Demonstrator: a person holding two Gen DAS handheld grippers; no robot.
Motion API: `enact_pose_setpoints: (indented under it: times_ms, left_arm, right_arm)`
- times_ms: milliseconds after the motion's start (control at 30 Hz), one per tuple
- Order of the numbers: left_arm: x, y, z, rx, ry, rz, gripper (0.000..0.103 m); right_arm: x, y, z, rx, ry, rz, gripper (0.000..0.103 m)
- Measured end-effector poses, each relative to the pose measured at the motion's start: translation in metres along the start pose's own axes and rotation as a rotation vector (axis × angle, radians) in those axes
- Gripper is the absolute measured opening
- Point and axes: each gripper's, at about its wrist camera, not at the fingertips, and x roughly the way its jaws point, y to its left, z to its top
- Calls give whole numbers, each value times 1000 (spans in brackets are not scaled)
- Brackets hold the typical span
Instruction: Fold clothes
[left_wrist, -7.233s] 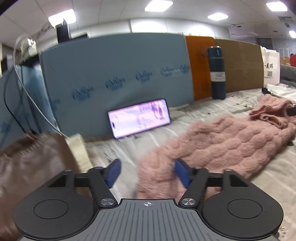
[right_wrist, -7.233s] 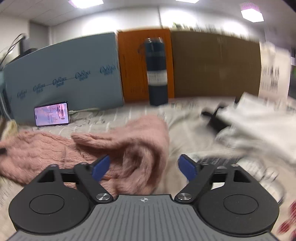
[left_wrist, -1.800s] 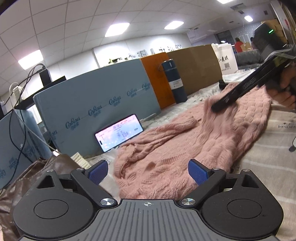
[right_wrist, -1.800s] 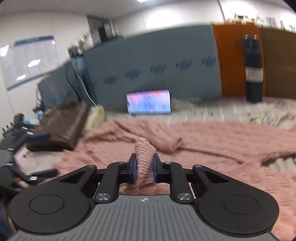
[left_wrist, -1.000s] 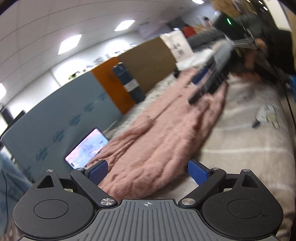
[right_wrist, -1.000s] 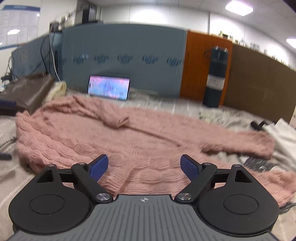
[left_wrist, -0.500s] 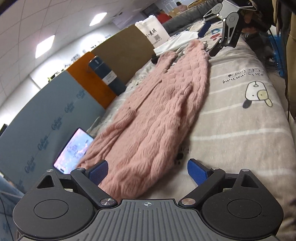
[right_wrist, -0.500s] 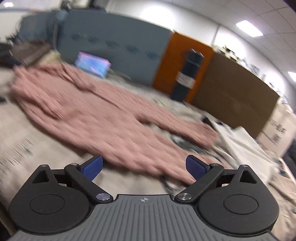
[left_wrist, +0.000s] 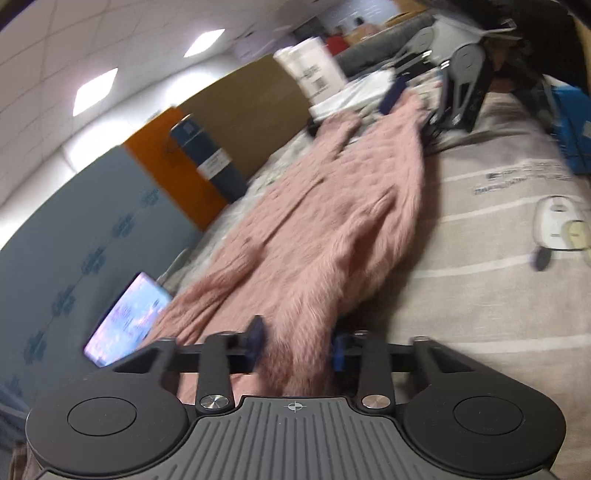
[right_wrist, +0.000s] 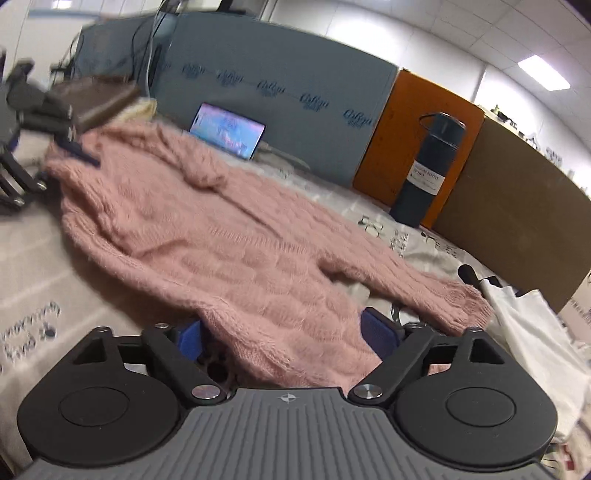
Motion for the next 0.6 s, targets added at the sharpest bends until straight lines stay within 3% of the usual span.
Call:
enact_pose_setpoints:
  times_ms: [33, 67, 100, 133, 200, 367, 433, 533, 600]
  left_arm:
    - [0, 6, 0, -42, -2, -1, 28]
    - [-1, 12, 1, -84, -5, -1, 23]
    - [-1, 19, 3, -131, -11, -5, 20]
    - [-1, 26, 6, -174, -24, -7, 18]
    - [-1, 39, 14, -218, -49, 8, 16]
    - [16, 86, 27, -330, -50, 0, 15]
    - [29, 104, 28, -372, -25, -28, 15]
    - [49, 127, 24, -468, 28, -127, 17]
    - [63, 139, 17, -525, 56, -143, 20]
  right_arm:
    - [2, -3, 2, 15, -15, 16, 79]
    - [4, -6, 4, 30, -31, 32, 71]
    - [6, -9, 5, 46, -46, 48, 53]
    - [7, -13, 7, 61, -62, 64, 44]
    - [11, -19, 11, 90, -94, 96, 16]
    - [34, -44, 48, 97, -175, 125, 11]
    - [53, -53, 61, 92, -150, 132, 11]
    - [83, -64, 75, 88, -104, 148, 11]
    - [99, -68, 77, 88, -71, 159, 11]
